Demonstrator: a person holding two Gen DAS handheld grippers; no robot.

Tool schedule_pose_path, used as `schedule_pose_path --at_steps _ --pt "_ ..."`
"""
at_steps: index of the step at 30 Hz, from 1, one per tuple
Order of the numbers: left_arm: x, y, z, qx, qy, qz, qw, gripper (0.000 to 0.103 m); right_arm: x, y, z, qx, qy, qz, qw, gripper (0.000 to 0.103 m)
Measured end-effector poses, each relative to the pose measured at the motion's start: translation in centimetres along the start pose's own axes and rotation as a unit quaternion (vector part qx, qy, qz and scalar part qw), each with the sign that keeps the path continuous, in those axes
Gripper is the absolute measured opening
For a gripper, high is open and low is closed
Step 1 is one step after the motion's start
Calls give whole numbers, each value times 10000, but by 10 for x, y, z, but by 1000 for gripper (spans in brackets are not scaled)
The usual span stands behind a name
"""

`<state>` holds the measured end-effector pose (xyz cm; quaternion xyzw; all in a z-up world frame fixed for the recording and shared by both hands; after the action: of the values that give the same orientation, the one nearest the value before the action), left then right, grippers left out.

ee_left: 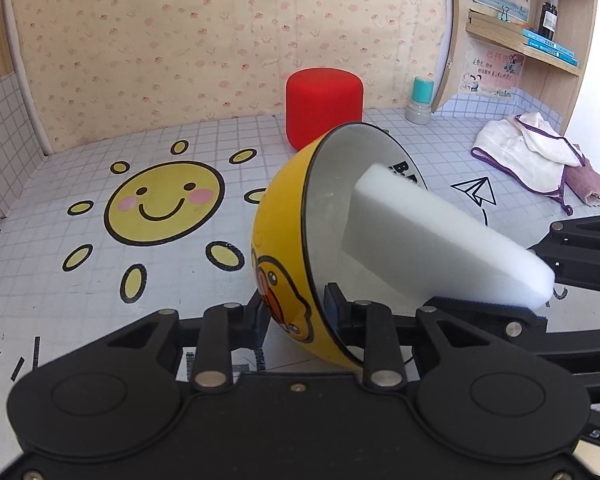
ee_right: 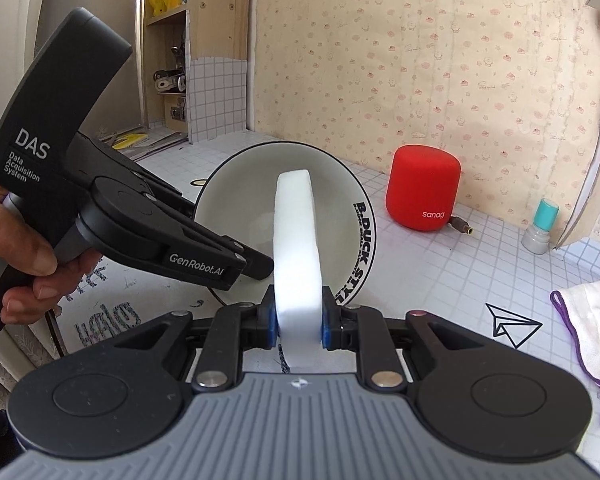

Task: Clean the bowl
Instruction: 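Tilt the bowl further with the left gripper while the right gripper scrubs the inner wall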

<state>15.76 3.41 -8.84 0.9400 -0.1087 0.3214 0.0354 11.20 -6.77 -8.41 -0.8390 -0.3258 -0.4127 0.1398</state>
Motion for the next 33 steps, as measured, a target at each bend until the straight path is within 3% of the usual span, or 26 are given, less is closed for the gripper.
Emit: schedule_pose_path --at_steps 12,15,16,18,21,25,30,33 --pt "-1 2 1 49 27 -15 10000 32 -3 0 8 -14 -98 -39 9999 25" --pt "-1 2 1 55 24 -21 10000 32 -1 0 3 -41 -11 -42 10000 30" --pt "-1 3 1 71 23 -16 10000 32 0 0 1 -64 53 -12 10000 36" --pt "-1 3 1 87 19 -21 10000 33 2 1 0 -52 116 11 9999 37" --pt "-2 1 1 75 12 -40 10000 33 4 0 0 -49 195 -26 9998 35" --pt "-2 0 1 73 12 -14 10000 33 7 -1 0 -108 280 -104 9995 21" --pt "-2 -1 1 47 10 3 10000 33 8 0 4 8 166 -196 9997 21" --pt "-2 -2 1 13 8 -1 10000 33 8 3 1 369 84 -37 9993 21"
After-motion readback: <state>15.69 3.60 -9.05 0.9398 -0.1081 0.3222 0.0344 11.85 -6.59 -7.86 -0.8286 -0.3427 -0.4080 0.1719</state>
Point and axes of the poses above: each gripper's, at about its wrist camera, not at the fingertips, and z roughly the way its jaws point, y to its right, x to its top, the point moved 8 cm from there along z, roughly the way its jaws point, and after that the axes turned 6 degrees about -y, right-handed, at the moved point
